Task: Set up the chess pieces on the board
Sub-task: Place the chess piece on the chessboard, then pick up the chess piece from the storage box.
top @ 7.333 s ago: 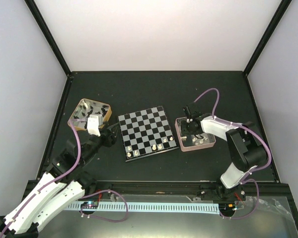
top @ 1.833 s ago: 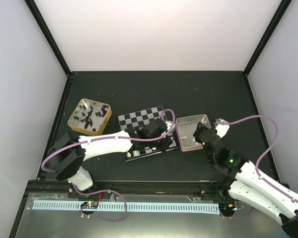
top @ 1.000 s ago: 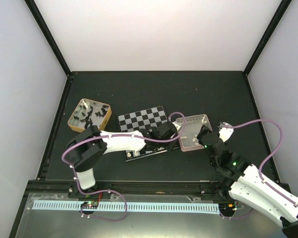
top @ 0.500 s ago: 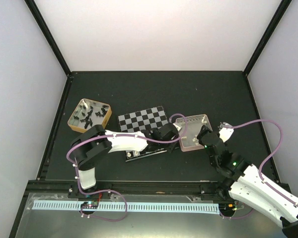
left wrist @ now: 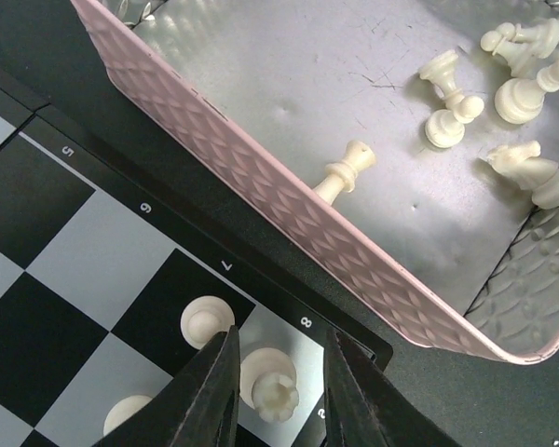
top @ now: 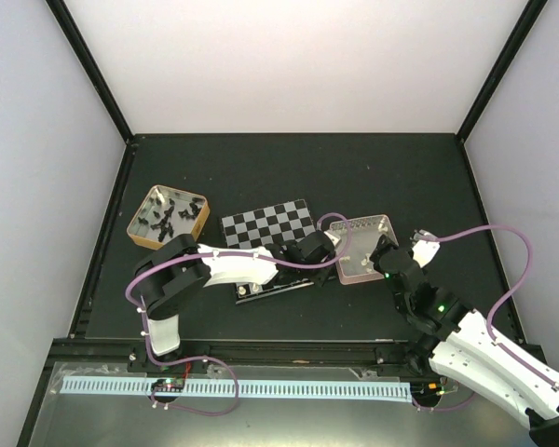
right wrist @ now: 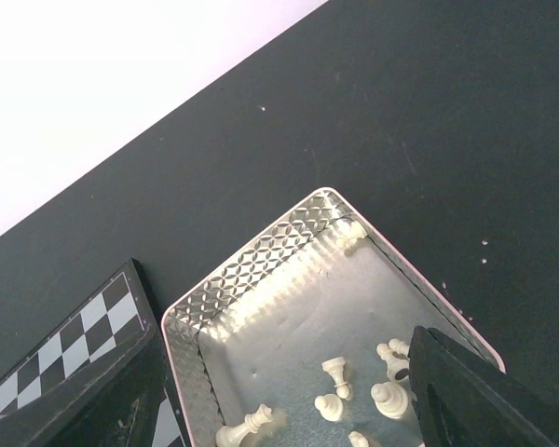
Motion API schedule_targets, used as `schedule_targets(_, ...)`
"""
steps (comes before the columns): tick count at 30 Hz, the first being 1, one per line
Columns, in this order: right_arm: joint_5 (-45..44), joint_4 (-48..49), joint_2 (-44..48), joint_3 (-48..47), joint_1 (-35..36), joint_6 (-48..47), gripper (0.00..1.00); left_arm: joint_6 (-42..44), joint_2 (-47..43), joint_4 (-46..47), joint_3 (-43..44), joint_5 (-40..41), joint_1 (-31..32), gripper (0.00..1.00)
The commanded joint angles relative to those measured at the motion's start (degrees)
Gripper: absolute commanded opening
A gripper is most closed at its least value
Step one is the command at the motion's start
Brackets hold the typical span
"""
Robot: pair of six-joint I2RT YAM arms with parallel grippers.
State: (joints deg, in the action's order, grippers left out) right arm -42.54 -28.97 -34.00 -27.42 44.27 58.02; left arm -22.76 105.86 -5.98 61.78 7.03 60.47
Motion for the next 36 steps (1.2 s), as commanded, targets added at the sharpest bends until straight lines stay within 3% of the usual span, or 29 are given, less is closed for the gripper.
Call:
schedule_targets(1,-2.07,-1.00,0.73,0.45,-0.24,1.69,0.73,-0.72,-2.91,-0.70,1.06,-1.03,0.35,0.28)
schedule_targets(8,-2.29,-3.95,1.17,-1.98,-0.18,0.66,0.73,-1.99,-9.62,-1.86,0.33,-2.52,0.30,0.36)
schedule_targets(16,3.77,-4.79,-2.71,-6.81,-1.86,-7.00,0.73,-4.39,-21.47,-4.57,-2.84,2.71,-0.36,0.38)
schedule_targets(22,21.67,-1.79,-13.57,-9.02,-12.56,-14.28,0.71,-4.91,-36.08,-6.30,-8.89,8.71,-2.43,0.41)
schedule_targets(26,29.04,-0.25,-22.32,-10.27,-16.83,-17.13,0.65,-3.26,-45.98,-4.40,-14.43,12.97,-4.35,0.43)
schedule_targets(31,33.06,0.47,-32.25,-13.45,-19.54,-19.37,0.56,-0.51,-56.17,-3.94,-19.11,15.47,-7.78,0.52)
schedule_targets(36,31.46,-3.22,-40.98,-18.15,-20.65,-21.69,0.54,0.70,-58.13,-3.93,-20.23,12.28,-13.29,0.54)
